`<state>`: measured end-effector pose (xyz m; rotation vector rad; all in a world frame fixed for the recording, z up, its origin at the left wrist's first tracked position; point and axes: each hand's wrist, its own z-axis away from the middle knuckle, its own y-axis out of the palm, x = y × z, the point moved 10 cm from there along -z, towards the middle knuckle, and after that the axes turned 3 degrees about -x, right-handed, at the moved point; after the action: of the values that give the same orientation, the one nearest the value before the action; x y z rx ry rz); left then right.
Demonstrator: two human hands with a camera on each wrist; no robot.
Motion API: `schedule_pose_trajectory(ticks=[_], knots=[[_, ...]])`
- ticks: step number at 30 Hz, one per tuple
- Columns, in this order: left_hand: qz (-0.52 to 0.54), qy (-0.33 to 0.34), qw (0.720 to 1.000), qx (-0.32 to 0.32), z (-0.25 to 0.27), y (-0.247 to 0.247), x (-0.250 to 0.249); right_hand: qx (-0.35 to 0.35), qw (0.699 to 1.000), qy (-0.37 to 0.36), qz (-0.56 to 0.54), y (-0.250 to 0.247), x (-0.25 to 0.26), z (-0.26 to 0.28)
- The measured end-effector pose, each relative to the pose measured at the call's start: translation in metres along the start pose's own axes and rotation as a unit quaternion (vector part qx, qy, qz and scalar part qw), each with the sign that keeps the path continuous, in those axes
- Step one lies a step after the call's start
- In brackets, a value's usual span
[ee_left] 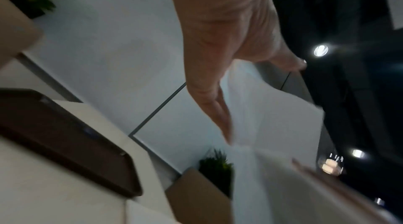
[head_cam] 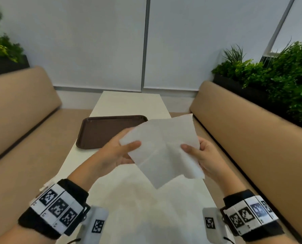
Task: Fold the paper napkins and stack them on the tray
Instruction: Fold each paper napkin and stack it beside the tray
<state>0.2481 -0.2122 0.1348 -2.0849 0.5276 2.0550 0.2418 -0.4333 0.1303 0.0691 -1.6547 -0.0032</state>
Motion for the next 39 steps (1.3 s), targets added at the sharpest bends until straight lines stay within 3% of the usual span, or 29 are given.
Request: schedule_pose_trajectory(ticks=[3, 9, 15, 19, 22, 26, 30, 34, 39], knots=[[-0.078, -0.024, 0.996, 0.028, 0.012, 0.005, 0.02, 0.002, 1.0, -0.005, -0.016, 0.008, 0.009, -0.002], [-0.063, -0.028, 0.998, 0.003, 0.018, 0.008, 0.041, 0.019, 0.996, 0.034, -0.082, 0.026, 0.01, 0.004], [0.159, -0.101, 0.978, -0.091, 0.022, 0.004, 0.066, -0.009, 0.998, 0.036, -0.054, 0.023, 0.013, 0.014], [0.194, -0.072, 0.977, -0.046, 0.023, 0.001, 0.055, -0.036, 0.998, 0.029, -0.033, 0.016, 0.009, 0.025], [0.223, -0.1, 0.97, 0.014, 0.029, 0.012, 0.059, -0.068, 0.995, 0.025, -0.072, 0.012, 0.005, 0.031], [0.175, -0.141, 0.973, 0.055, 0.038, 0.022, 0.067, -0.108, 0.987, 0.033, -0.113, 0.014, -0.001, 0.037], [0.155, -0.1, 0.982, 0.047, 0.044, 0.015, 0.053, -0.096, 0.989, 0.016, -0.114, 0.023, 0.002, 0.043], [0.063, -0.026, 0.998, 0.006, 0.046, -0.004, 0.026, -0.069, 0.997, -0.023, -0.03, 0.029, 0.015, 0.051], [0.031, 0.034, 0.998, -0.039, 0.052, -0.03, 0.0, -0.064, 0.995, -0.075, 0.03, 0.024, 0.027, 0.055]])
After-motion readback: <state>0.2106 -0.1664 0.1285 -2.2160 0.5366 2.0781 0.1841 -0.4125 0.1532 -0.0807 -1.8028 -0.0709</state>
